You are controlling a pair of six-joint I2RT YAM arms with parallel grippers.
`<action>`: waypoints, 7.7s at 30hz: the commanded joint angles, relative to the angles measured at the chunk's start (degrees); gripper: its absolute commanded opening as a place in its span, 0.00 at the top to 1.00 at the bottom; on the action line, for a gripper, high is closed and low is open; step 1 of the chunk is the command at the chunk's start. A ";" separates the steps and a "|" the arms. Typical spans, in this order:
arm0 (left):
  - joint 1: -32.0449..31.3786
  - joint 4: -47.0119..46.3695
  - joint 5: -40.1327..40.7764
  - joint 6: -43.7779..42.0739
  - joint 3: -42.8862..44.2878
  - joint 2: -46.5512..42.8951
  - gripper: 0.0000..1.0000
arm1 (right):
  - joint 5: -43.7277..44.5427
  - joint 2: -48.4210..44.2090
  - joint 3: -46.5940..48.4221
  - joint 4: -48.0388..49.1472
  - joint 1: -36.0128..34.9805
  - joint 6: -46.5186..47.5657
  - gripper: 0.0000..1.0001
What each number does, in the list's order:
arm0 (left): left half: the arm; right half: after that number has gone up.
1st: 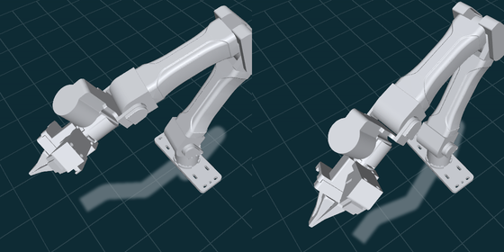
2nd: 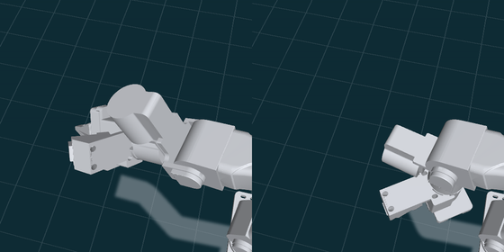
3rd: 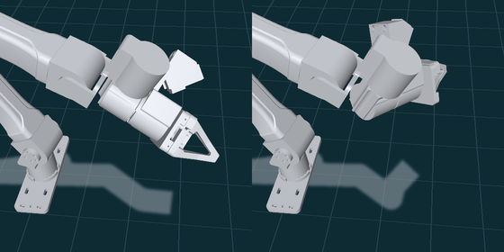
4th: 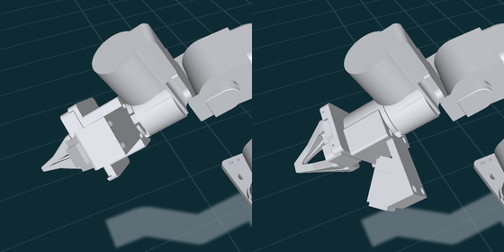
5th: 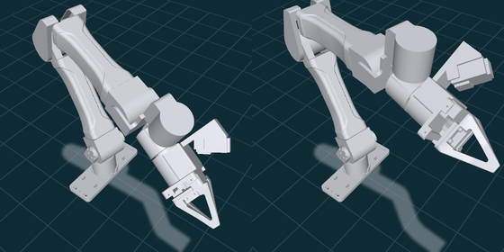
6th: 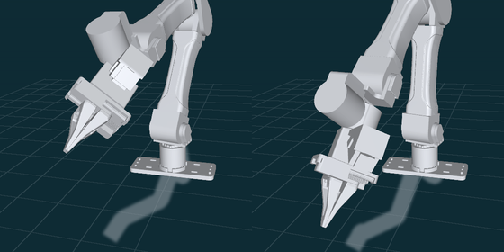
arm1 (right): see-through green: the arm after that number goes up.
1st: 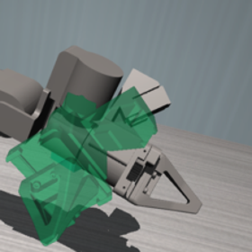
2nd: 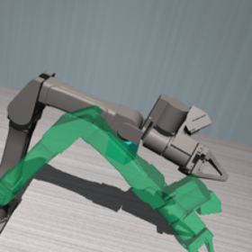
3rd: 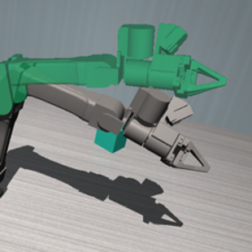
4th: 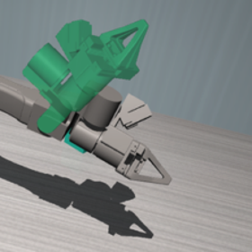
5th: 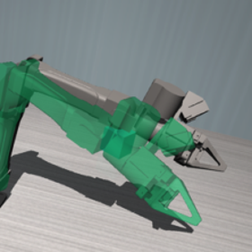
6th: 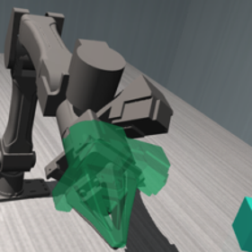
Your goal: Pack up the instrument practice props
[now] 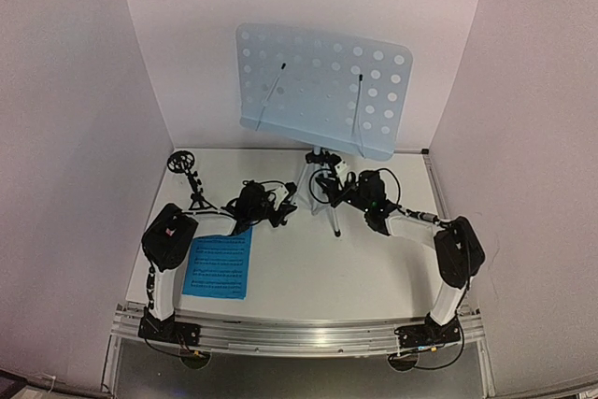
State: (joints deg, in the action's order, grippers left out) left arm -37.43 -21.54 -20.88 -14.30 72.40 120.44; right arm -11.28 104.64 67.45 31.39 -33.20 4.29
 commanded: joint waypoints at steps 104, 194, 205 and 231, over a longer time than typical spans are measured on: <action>-5.98 3.49 -12.77 -15.17 6.45 -6.28 0.00 | -16.17 -2.03 13.34 -1.90 2.86 -9.86 1.00; 4.95 15.56 -6.20 -12.46 -8.84 -25.77 0.00 | -3.47 0.94 -10.43 -26.80 5.94 -51.66 0.42; 5.34 15.08 -6.49 -11.81 -9.46 -26.24 0.00 | 1.81 0.31 -3.31 -40.89 5.54 -43.57 0.30; 8.25 19.39 5.91 5.15 -24.78 -53.53 0.00 | 19.91 -22.30 0.46 -59.98 6.28 -19.36 0.02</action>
State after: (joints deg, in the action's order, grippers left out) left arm -31.63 -5.10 -18.42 -14.31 52.67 74.67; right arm 5.71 86.69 70.15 -27.05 -29.76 -20.94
